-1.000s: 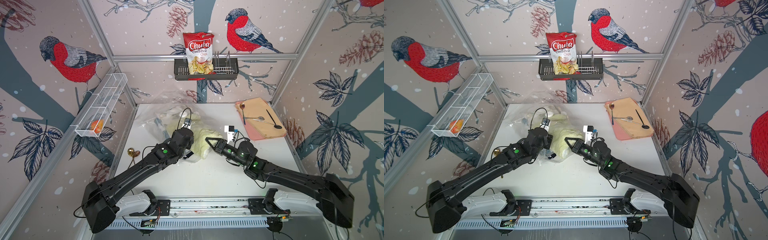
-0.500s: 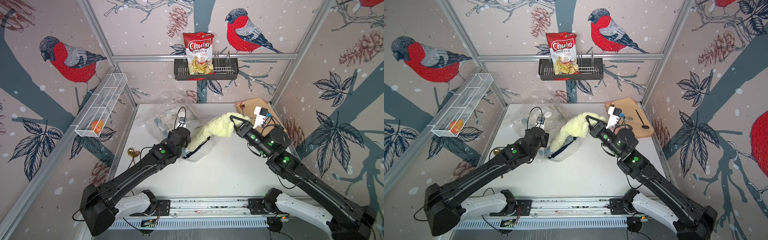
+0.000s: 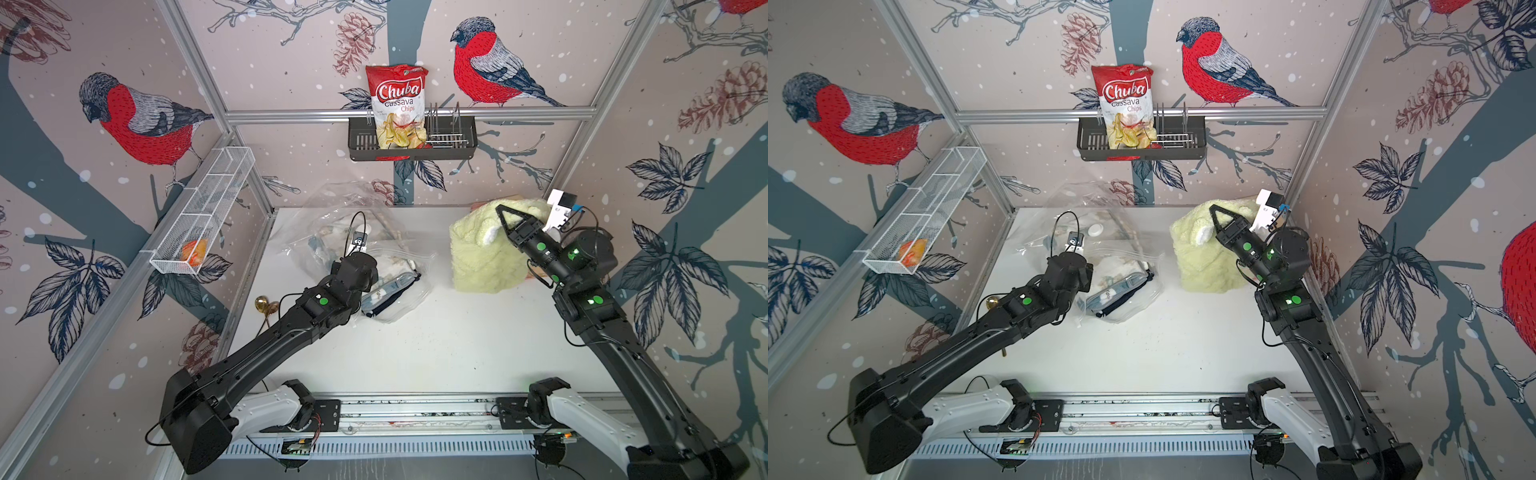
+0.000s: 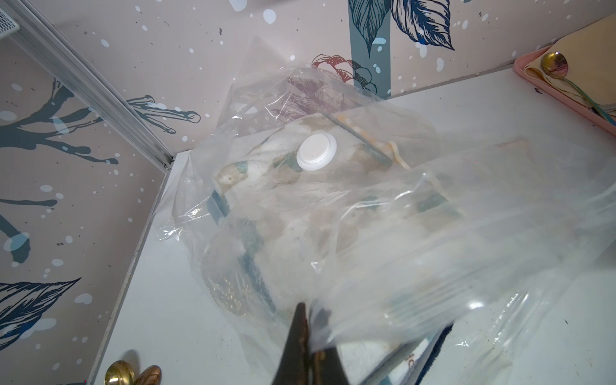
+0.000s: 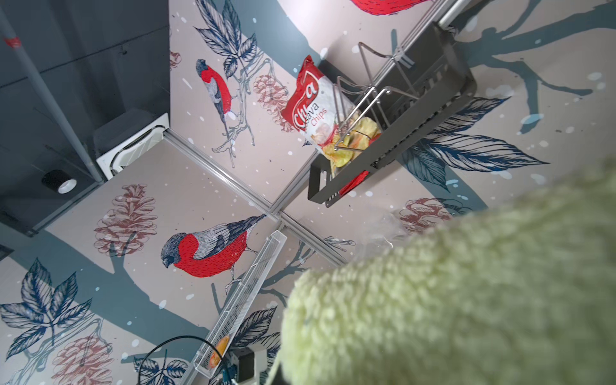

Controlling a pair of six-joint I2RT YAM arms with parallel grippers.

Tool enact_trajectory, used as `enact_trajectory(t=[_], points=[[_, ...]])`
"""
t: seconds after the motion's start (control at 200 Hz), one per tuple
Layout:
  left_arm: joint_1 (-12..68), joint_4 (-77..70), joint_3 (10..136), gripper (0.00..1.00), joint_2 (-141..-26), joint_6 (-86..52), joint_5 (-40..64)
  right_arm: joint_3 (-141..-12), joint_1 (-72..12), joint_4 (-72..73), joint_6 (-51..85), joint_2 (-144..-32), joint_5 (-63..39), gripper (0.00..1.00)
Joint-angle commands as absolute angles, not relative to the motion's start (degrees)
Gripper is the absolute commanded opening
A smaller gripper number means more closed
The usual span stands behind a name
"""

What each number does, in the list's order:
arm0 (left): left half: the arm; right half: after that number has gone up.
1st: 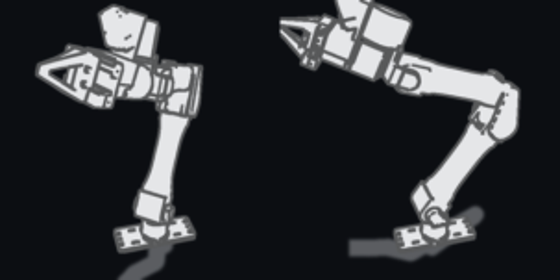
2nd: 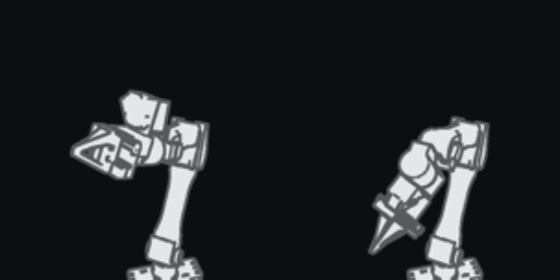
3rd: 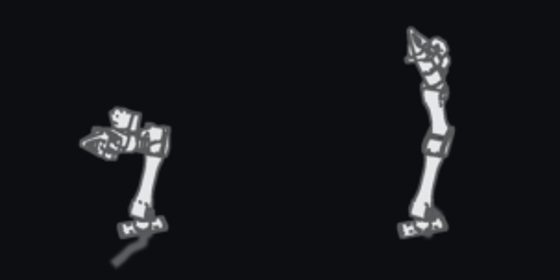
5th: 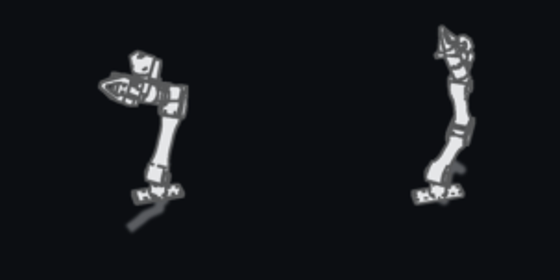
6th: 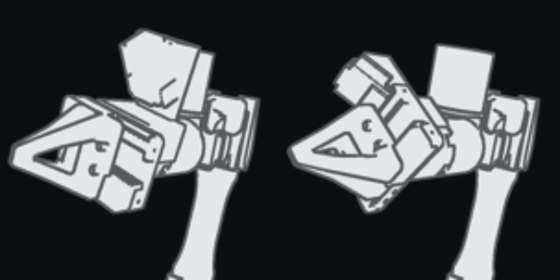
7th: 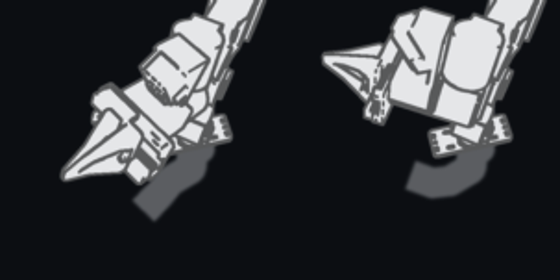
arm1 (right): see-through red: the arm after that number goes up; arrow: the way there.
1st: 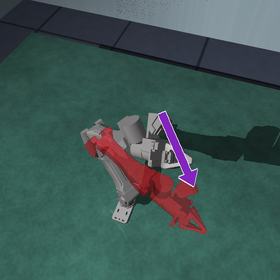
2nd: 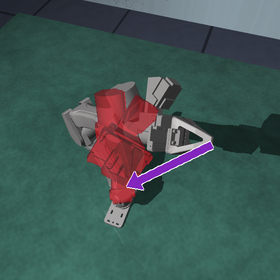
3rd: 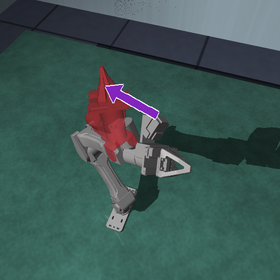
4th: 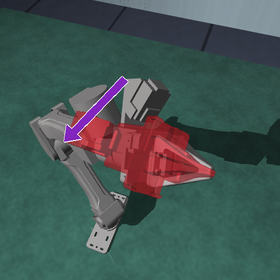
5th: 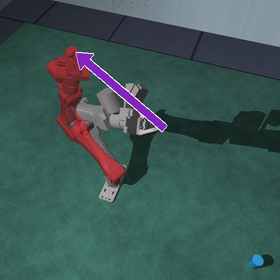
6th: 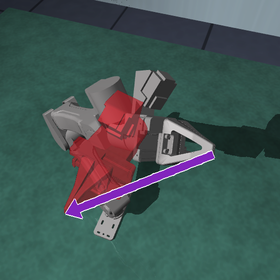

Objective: Take the blanket out of the vacuum bag
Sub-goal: Take out the blanket from the vacuum bag.

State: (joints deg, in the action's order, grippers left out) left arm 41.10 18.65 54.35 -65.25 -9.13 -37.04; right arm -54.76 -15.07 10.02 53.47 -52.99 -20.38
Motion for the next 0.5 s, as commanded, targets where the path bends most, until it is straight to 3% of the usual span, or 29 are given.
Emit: enact_trajectory(t=[0.0,0.3,0.495], points=[[40.6,17.5,54.2,0.0,-65.1,-9.7,-40.1,-52.1,-11.3,13.5,55.6,-52.1,-25.3,0.0],[36.0,16.6,53.3,0.0,-62.5,-10.6,-41.4,-51.9,-8.1,17.1,55.9,-58.8,-28.7,0.0],[35.6,16.4,53.3,0.0,-62.8,-10.1,-41.4,-60.8,-8.5,21.1,56.3,-71.4,-28.6,0.0]])
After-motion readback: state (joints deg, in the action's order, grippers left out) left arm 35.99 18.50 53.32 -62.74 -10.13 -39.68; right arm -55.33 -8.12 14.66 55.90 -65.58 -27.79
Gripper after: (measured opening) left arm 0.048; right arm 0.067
